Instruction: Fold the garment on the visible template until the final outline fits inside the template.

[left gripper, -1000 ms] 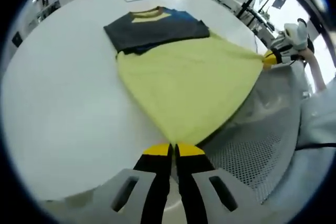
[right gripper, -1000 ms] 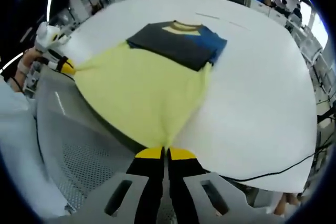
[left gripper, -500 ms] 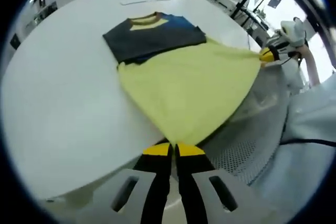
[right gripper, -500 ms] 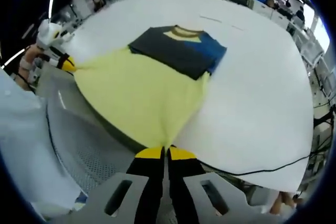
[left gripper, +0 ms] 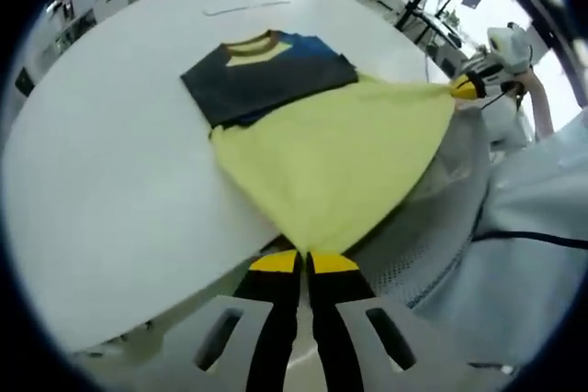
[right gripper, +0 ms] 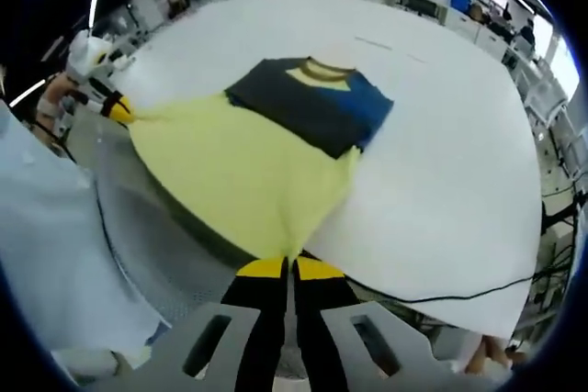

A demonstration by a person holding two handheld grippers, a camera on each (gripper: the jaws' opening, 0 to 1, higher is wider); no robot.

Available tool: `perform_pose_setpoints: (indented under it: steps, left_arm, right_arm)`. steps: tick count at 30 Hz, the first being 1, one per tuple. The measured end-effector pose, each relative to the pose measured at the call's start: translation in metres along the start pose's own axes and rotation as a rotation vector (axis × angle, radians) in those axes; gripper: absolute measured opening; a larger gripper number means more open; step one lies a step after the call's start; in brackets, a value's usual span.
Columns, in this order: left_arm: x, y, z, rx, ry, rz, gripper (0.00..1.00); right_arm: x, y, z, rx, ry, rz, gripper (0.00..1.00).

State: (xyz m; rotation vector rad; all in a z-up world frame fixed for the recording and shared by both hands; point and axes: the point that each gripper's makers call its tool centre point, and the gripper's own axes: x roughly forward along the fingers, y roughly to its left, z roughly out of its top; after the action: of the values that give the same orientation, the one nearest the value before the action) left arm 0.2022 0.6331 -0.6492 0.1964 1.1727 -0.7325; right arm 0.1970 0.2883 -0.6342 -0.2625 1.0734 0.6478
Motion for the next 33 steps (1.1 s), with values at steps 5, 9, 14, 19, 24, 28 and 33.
perform_pose_setpoints:
  steps: [5, 9, 14, 19, 24, 28, 33]
  left_arm:
    - [-0.006, -0.003, -0.002, 0.024, 0.015, 0.005, 0.00]
    - [-0.010, -0.002, 0.000, 0.038, 0.012, 0.010, 0.00]
    - [-0.017, -0.006, -0.002, 0.059, 0.027, 0.011, 0.00]
    - [-0.024, -0.011, -0.006, 0.078, 0.046, 0.008, 0.00]
    - [-0.030, -0.016, -0.009, 0.084, 0.054, 0.001, 0.00]
    - [-0.033, -0.021, -0.015, 0.091, 0.078, -0.006, 0.00]
    - [-0.039, -0.025, -0.017, 0.092, 0.079, -0.005, 0.00]
  right_arm:
    - [-0.007, 0.003, 0.003, -0.031, 0.001, -0.001, 0.03]
    - [-0.009, 0.001, 0.005, -0.034, -0.006, 0.001, 0.03]
    - [-0.015, 0.006, 0.005, -0.057, 0.010, 0.003, 0.03]
    - [-0.024, 0.010, 0.006, -0.078, 0.006, 0.006, 0.03]
    - [-0.030, 0.014, 0.004, -0.098, 0.010, 0.012, 0.03]
    - [-0.033, 0.014, 0.006, -0.098, -0.009, 0.013, 0.03]
    - [-0.038, 0.021, 0.002, -0.119, 0.006, 0.026, 0.03]
